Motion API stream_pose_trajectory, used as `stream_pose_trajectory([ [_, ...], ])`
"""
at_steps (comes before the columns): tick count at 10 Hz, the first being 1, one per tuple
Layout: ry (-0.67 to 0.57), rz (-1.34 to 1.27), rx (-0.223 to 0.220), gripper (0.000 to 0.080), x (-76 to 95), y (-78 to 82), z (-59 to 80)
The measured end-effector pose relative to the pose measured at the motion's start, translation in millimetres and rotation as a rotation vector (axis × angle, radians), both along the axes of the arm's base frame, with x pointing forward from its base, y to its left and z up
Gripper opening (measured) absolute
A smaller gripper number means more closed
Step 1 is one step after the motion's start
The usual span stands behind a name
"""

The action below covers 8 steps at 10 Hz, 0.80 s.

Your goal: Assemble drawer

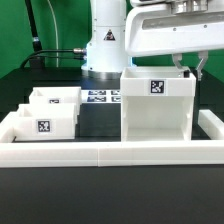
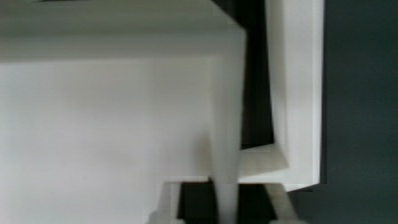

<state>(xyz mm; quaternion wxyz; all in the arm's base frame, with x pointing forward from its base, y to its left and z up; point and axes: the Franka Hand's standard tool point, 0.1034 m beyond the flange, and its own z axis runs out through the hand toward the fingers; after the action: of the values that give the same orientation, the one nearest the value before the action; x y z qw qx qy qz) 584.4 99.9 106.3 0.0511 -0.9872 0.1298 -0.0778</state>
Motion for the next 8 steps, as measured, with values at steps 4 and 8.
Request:
stream_pose_trajectory([
  [4,-0.004,-0.421,0.079,0.0047,-4.1,10.7,-0.9],
  [8,0.015,-0.617,0.130,0.0048,-3.4,5.2,-0.5],
])
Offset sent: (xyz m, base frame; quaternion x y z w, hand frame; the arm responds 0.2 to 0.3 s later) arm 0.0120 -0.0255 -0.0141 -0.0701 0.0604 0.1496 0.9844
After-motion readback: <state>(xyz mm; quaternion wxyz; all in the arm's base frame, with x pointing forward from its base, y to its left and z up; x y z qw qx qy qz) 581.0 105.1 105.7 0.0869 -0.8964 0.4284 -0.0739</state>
